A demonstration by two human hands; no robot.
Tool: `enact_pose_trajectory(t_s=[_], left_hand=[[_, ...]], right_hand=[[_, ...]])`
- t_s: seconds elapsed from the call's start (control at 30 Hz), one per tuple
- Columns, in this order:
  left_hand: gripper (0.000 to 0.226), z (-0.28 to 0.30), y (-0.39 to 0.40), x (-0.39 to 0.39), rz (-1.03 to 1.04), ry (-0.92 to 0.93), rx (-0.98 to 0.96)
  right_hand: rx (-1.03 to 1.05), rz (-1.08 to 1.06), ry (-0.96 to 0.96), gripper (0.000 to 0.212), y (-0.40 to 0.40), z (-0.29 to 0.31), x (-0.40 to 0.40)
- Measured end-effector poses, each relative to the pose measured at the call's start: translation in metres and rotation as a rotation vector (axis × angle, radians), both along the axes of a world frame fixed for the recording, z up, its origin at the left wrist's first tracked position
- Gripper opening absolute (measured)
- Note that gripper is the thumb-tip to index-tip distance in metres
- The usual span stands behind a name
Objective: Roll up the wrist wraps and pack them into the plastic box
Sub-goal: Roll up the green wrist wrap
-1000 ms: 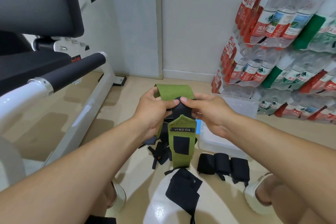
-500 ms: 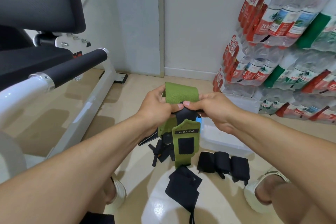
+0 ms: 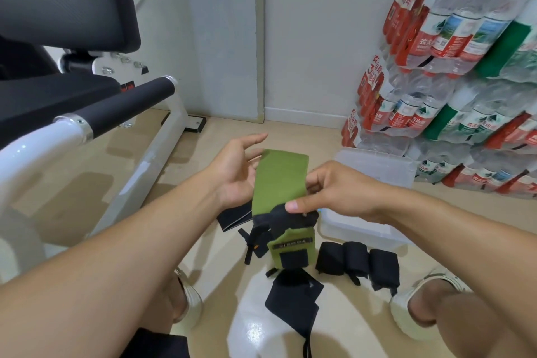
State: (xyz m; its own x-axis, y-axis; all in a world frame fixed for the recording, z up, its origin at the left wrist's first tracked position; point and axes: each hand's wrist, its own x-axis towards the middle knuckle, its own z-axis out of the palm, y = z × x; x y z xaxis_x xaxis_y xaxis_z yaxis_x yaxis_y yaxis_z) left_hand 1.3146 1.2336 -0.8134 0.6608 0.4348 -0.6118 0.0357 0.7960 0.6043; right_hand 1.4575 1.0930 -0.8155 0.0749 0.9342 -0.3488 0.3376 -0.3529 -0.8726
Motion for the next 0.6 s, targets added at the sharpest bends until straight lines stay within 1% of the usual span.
enact_pose_trajectory(t_s=[0.03,0.07,0.1,0.13,0.17,0.2,0.23,0.27,0.33,0.37,0.4,0.47,0.53,0.6], left_hand=[[0.055,0.001,0.000,0.000,0.006,0.006,0.020],[0.051,0.002,0.001,0.000,0.001,0.010,0.039],[0.047,0.003,0.002,0.000,-0.006,0.012,0.058],[0.041,0.004,0.003,-0.001,-0.013,0.010,0.076],[0.034,0.004,0.005,-0.001,-0.015,0.006,0.095],[0.026,0.004,0.007,-0.001,-0.014,0.002,0.108],[0.021,0.004,0.009,-0.001,-0.019,0.000,0.118],[0.017,0.004,0.009,-0.002,-0.036,0.003,0.130],[0.011,0.004,0.005,-0.002,-0.096,0.028,0.197],[0.009,0.003,0.003,-0.002,-0.122,0.047,0.263],[0.011,0.001,0.000,-0.002,-0.133,0.061,0.338],[0.024,-0.002,-0.002,-0.001,-0.144,0.080,0.491],[0.034,-0.003,-0.005,-0.003,-0.221,0.093,0.612],[0.037,-0.004,-0.008,-0.005,-0.326,0.110,0.684]], right_hand=[[-0.026,0.017,-0.003,0.040,-0.001,-0.004,-0.002],[-0.039,0.017,0.006,0.026,-0.001,-0.010,-0.002],[-0.048,0.026,0.004,0.008,-0.003,-0.012,-0.005],[-0.062,0.032,-0.010,0.018,-0.003,-0.019,-0.004],[-0.076,0.039,-0.073,0.029,-0.003,-0.021,-0.007],[-0.093,0.036,-0.111,0.027,-0.003,-0.025,-0.005],[-0.111,0.036,-0.124,0.015,-0.003,-0.025,-0.004],[-0.143,0.056,-0.085,0.010,-0.003,-0.024,-0.002],[-0.207,0.058,0.040,0.037,0.000,-0.019,0.009],[-0.216,0.024,0.138,0.046,0.002,-0.013,0.012],[-0.205,-0.033,0.261,0.051,0.005,-0.011,0.017],[-0.155,-0.248,0.524,0.062,0.012,-0.006,0.028],[-0.078,-0.441,0.698,0.065,0.017,-0.002,0.033],[-0.010,-0.568,0.783,0.055,0.020,0.001,0.033]])
